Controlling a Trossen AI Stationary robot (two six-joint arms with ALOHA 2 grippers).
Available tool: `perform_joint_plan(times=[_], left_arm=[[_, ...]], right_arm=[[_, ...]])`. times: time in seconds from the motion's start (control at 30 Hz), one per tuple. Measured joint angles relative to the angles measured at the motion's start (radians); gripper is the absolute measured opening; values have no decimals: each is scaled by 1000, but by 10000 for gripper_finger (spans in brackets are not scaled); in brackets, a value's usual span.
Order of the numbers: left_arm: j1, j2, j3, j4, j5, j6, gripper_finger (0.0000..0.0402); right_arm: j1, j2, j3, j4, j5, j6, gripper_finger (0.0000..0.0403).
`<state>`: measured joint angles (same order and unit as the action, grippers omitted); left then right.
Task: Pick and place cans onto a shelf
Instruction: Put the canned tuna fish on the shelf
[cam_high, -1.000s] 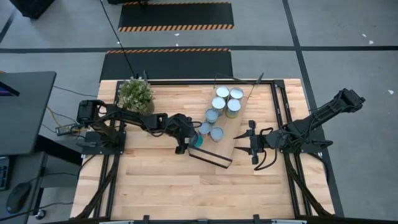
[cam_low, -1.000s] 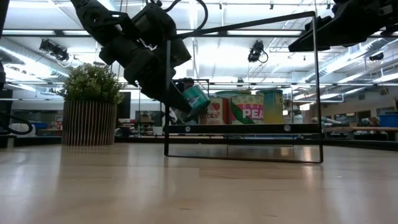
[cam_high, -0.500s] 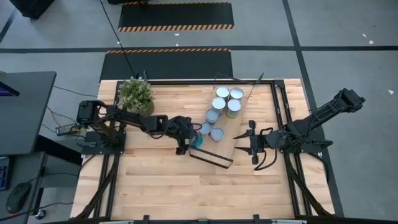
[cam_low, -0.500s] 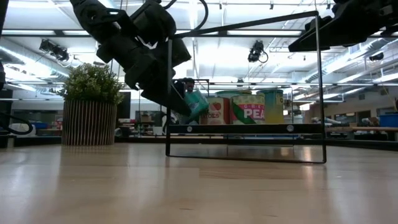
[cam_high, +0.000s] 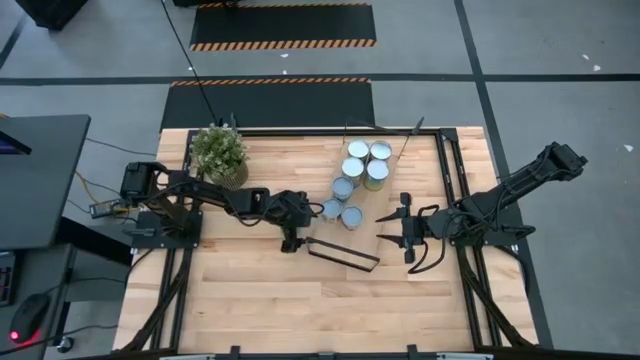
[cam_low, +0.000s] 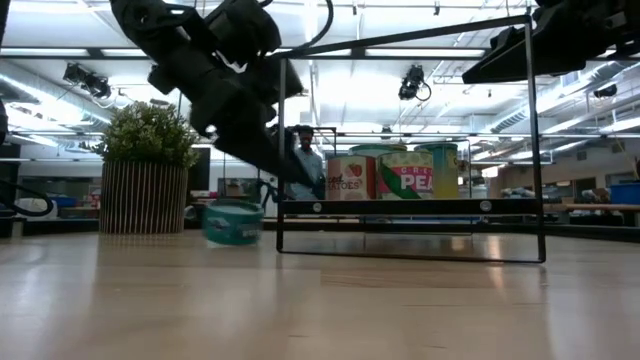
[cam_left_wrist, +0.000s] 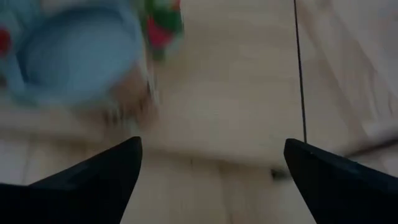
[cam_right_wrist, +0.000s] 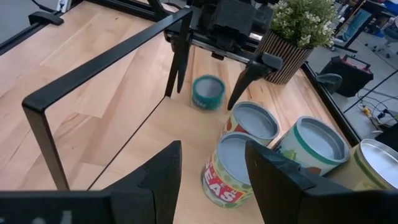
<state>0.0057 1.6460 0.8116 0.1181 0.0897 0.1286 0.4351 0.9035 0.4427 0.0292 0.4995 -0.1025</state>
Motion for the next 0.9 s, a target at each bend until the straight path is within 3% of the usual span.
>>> perform_joint_plan(times=[0.4, 0.53, 0.67, 0.9], left_arm=[[9, -116, 0, -277, -47, -53, 398], [0, -147, 0, -431, -129, -158, 398], [-30, -135, -1, -505, -160, -293, 398], [-121, -135, -1, -565, -246, -301, 398]], right_arm=[[0, 0, 0, -2, 0, 4, 185], [1, 0, 0, 0, -1, 4, 185], [1, 0, 0, 1, -2, 4, 185], [1, 1, 0, -1, -4, 4, 185]])
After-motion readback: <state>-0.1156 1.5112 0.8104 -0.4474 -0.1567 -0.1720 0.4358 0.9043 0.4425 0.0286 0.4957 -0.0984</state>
